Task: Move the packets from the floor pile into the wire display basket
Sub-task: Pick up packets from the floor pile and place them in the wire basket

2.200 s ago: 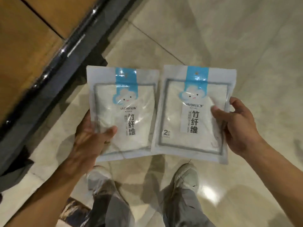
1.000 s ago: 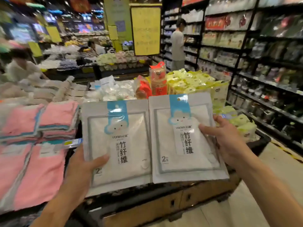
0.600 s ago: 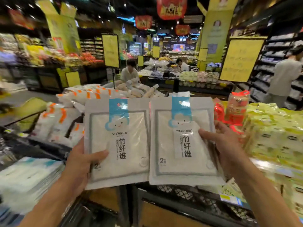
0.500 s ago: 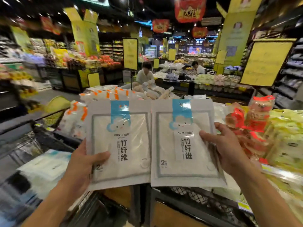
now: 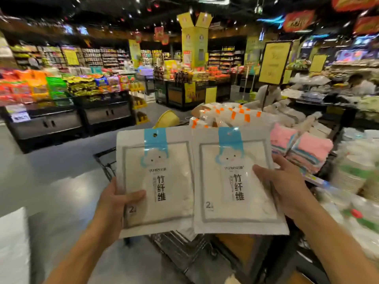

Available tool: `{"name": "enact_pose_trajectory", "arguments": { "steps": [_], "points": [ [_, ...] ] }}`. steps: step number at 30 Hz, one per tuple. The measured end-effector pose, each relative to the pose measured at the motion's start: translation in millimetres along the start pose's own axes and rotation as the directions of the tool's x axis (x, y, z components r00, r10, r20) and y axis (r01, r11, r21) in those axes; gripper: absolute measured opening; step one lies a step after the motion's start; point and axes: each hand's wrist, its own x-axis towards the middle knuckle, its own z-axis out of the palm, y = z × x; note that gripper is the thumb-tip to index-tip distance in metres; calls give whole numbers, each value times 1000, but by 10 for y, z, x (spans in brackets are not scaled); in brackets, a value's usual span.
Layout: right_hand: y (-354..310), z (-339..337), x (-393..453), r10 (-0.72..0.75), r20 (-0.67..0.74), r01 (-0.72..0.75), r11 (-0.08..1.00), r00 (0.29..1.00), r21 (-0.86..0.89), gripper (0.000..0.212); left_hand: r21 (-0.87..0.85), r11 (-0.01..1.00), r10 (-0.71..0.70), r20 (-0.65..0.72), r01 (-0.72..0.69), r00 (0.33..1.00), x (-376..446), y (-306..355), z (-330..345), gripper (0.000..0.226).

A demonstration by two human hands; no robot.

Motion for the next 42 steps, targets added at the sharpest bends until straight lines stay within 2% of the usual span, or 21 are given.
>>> {"name": "enact_pose_trajectory", "arguments": {
  "steps": [4,10,12,17,23,27,31,35,39,42],
  "points": [
    [224,875,173,45,84,-47,999,995,22,36,34,999,35,-117,-32,993,188,69,-853,73],
    [559,1856,486,114,170,-121,992,979,34,31,15,1000,3,-261,1,965,518,39,-1655,45],
    [689,2087,634,131,202,-142,989,971,41,30,9,1000,-21,-301,25,953,660,-2,-1810,37],
    [1058,2558,1182,195,247,-208,978,949,26,39,10,996,-75,-379,85,922,1166,-94,-2069,33],
    [1311,2951,1906,267,235,-291,954,934,69,31,61,989,-96,-404,132,909,2039,-74,-2124,29],
    [1450,3047,2384,276,174,-289,956,945,50,32,76,979,-155,-315,188,936,2721,-128,-2080,38],
    [1612,3009,2807,274,74,-277,960,959,31,36,122,967,-189,-245,224,951,3389,-267,-1966,33],
    [1842,2865,3136,267,-74,-267,964,961,18,26,156,944,-266,-157,290,951,4070,-522,-1836,42],
    [2225,2708,3391,322,-255,-327,945,912,24,29,198,913,-351,-71,358,934,4834,-916,-1723,39],
    [2520,2676,3514,370,-380,-385,922,848,39,32,253,878,-423,14,407,906,5432,-1259,-1653,38]
  ]
}}
